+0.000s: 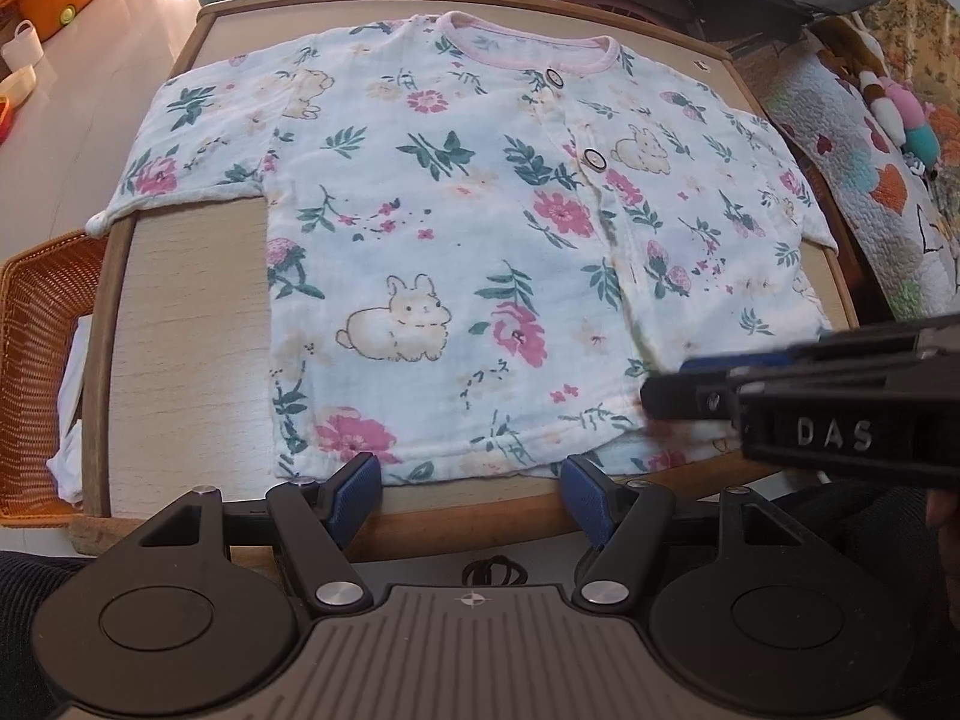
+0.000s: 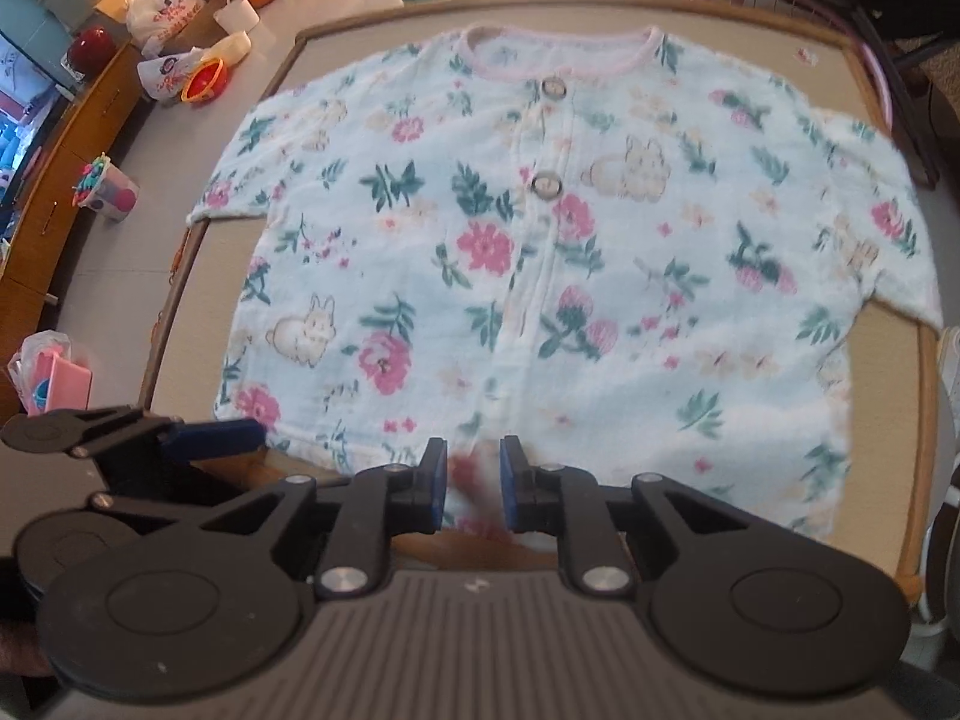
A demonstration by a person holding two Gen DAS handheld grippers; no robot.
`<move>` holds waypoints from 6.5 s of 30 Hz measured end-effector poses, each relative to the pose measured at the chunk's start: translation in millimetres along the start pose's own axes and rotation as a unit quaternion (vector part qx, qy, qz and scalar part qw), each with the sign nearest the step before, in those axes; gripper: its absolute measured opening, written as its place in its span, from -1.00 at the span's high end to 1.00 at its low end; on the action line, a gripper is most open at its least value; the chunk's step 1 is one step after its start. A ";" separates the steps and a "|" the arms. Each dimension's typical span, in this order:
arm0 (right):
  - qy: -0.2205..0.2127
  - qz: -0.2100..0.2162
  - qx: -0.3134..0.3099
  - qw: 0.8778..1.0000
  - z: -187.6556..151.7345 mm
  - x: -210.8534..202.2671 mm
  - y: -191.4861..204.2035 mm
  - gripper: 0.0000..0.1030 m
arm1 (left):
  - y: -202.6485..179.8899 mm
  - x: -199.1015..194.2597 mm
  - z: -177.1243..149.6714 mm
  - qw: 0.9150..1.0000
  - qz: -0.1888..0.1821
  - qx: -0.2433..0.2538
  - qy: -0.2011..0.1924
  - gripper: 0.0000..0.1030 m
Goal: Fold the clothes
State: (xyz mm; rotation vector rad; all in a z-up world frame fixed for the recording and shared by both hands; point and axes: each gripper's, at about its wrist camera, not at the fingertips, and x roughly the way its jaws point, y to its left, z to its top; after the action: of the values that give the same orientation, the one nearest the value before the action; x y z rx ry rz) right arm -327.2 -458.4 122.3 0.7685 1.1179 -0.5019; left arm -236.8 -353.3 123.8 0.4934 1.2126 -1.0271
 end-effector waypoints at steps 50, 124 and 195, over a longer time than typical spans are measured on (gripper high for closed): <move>-0.132 -0.140 0.097 0.976 -108.6 -65.6 -40.0 0.34 | 219.4 -76.9 37.1 0.927 -0.092 -0.341 -0.128 -0.33; -0.133 -0.122 0.142 0.973 -100.4 -62.5 -66.0 0.34 | 67.5 30.4 78.4 0.937 -0.210 -0.262 -0.098 0.89; -0.098 -0.116 0.157 0.976 -103.6 -41.0 -81.5 0.34 | 61.2 44.1 157.0 0.976 -0.074 -0.146 -0.140 0.51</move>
State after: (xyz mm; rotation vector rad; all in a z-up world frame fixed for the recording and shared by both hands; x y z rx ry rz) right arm -462.5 -432.8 112.7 0.8458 0.9590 -0.9481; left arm -102.0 -463.6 121.7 0.0257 1.1319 -0.9842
